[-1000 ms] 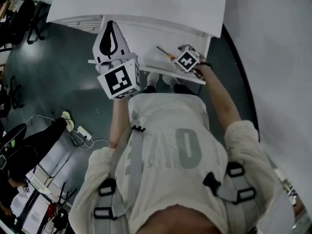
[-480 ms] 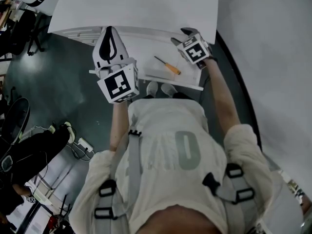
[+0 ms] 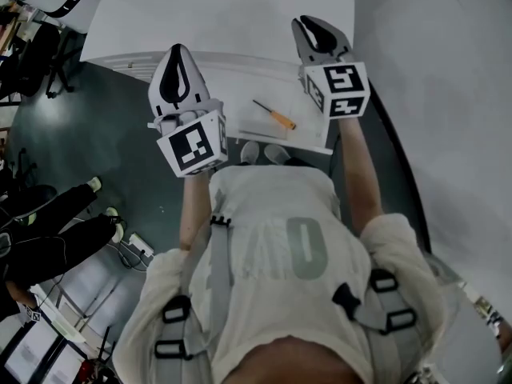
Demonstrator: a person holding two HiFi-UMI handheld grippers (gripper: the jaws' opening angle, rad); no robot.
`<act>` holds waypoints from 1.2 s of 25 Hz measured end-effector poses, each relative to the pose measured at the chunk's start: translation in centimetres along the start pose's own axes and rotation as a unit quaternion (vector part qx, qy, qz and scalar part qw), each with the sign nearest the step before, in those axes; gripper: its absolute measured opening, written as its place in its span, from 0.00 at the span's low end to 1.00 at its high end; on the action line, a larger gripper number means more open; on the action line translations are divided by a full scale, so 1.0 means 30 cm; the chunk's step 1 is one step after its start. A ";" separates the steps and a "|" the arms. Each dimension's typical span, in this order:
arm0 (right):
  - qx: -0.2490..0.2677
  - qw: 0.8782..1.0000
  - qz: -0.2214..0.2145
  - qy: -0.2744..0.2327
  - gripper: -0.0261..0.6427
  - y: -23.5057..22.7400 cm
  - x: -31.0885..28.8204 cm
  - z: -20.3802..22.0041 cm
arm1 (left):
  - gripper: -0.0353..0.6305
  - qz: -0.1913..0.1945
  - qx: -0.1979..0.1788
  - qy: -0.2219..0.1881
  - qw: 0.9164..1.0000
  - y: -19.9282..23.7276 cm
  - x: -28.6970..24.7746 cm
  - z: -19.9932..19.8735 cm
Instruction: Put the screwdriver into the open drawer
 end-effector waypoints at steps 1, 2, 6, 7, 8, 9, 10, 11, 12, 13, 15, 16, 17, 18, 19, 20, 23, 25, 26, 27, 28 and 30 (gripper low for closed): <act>-0.005 1.000 0.010 -0.023 0.10 0.013 0.017 -0.018 | 0.06 -0.001 0.004 -0.003 1.000 -0.001 -0.001 -0.004; -0.009 0.999 0.018 -0.041 0.09 0.028 0.033 -0.031 | 0.06 -0.003 0.008 -0.005 1.000 -0.002 -0.001 -0.009; -0.012 0.994 0.041 -0.099 0.05 0.082 0.096 -0.083 | 0.06 -0.005 0.001 -0.012 1.000 0.006 -0.001 -0.036; -0.013 0.993 0.042 -0.113 0.05 0.093 0.115 -0.096 | 0.06 -0.005 -0.001 -0.014 1.000 0.005 0.002 -0.042; -0.015 0.991 0.042 -0.125 0.05 0.103 0.135 -0.107 | 0.06 -0.005 -0.001 -0.016 1.000 0.002 0.006 -0.047; -0.017 0.990 0.042 -0.135 0.05 0.112 0.155 -0.114 | 0.06 -0.005 -0.001 -0.017 1.000 -0.002 0.011 -0.051; -0.020 0.989 0.043 -0.142 0.05 0.122 0.175 -0.119 | 0.06 -0.004 -0.001 -0.017 1.000 -0.005 0.016 -0.053; -0.024 0.988 0.044 -0.147 0.05 0.133 0.193 -0.122 | 0.06 -0.003 -0.001 -0.018 1.000 -0.007 0.021 -0.053; -0.028 0.987 0.045 -0.150 0.05 0.142 0.209 -0.122 | 0.06 -0.003 -0.002 -0.018 1.000 -0.009 0.025 -0.053; -0.030 0.987 0.046 -0.151 0.05 0.151 0.220 -0.120 | 0.06 -0.002 -0.002 -0.019 1.000 -0.010 0.027 -0.053; -0.031 0.988 0.046 -0.147 0.05 0.160 0.228 -0.108 | 0.06 -0.001 0.000 -0.020 1.000 -0.014 0.026 -0.053; -0.033 0.988 0.045 -0.144 0.05 0.160 0.227 -0.099 | 0.06 0.000 0.003 -0.022 1.000 -0.017 0.023 -0.054; -0.037 0.988 0.043 -0.141 0.05 0.158 0.224 -0.089 | 0.06 0.000 0.005 -0.022 1.000 -0.021 0.020 -0.054; -0.041 0.989 0.042 -0.139 0.05 0.155 0.221 -0.081 | 0.06 0.002 0.003 -0.020 1.000 -0.024 0.018 -0.052; -0.044 0.989 0.042 -0.137 0.05 0.152 0.219 -0.078 | 0.06 0.003 0.002 -0.019 1.000 -0.025 0.016 -0.051; -0.044 0.989 0.043 -0.136 0.05 0.152 0.220 -0.077 | 0.06 0.004 0.003 -0.019 1.000 -0.027 0.014 -0.052; -0.045 0.989 0.040 -0.133 0.05 0.156 0.225 -0.076 | 0.06 0.007 -0.002 -0.017 1.000 -0.033 0.016 -0.050; -0.046 0.990 0.039 -0.131 0.05 0.156 0.228 -0.071 | 0.06 0.007 0.003 -0.022 1.000 -0.042 0.015 -0.056; -0.046 0.990 0.040 -0.130 0.05 0.155 0.229 -0.069 | 0.06 0.006 0.010 -0.025 1.000 -0.047 0.014 -0.059; -0.046 0.990 0.041 -0.130 0.05 0.154 0.230 -0.068 | 0.06 0.005 0.014 -0.026 1.000 -0.051 0.013 -0.061; -0.045 0.990 0.042 -0.130 0.05 0.151 0.232 -0.068 | 0.06 0.004 0.016 -0.025 1.000 -0.053 0.012 -0.060; -0.045 0.989 0.043 -0.131 0.05 0.144 0.233 -0.073 | 0.06 0.003 0.016 -0.024 1.000 -0.053 0.011 -0.060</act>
Point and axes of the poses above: the fingertips, and each gripper's own axes: x backward along the fingers, y to its left, z out of its underside, the point moved 9 cm from there along x, backward along the fingers, and after that the axes turned 7 degrees about -z, right-handed, at the moved point
